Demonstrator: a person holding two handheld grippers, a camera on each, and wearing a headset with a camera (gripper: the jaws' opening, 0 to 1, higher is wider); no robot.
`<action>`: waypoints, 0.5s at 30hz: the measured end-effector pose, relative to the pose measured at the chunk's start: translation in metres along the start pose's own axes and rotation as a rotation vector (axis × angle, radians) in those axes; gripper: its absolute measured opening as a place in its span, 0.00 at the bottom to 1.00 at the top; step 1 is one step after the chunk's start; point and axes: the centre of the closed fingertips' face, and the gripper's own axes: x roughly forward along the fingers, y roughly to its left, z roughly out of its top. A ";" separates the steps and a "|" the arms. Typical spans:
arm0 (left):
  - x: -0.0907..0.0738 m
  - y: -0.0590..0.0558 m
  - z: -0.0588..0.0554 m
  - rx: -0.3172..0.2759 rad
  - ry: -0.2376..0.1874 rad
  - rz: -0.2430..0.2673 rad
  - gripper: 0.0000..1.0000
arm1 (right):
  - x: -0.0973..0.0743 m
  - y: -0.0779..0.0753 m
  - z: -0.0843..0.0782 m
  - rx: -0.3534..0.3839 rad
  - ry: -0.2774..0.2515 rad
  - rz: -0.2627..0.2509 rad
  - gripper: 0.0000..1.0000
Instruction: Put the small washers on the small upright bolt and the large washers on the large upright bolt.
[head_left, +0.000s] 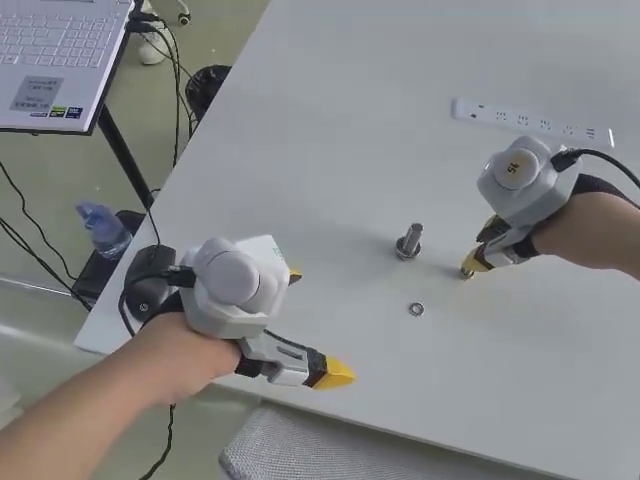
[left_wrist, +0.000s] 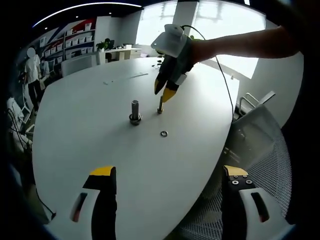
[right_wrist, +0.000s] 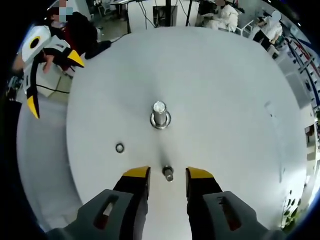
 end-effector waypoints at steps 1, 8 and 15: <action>0.000 0.000 0.000 0.001 -0.001 -0.001 0.87 | -0.001 0.001 0.001 -0.003 0.000 -0.001 0.30; -0.002 0.000 0.006 0.014 -0.009 0.000 0.86 | -0.009 0.010 0.008 -0.021 -0.008 -0.003 0.29; -0.002 -0.004 0.007 0.024 -0.012 -0.004 0.86 | -0.012 0.026 0.016 -0.045 -0.023 0.005 0.29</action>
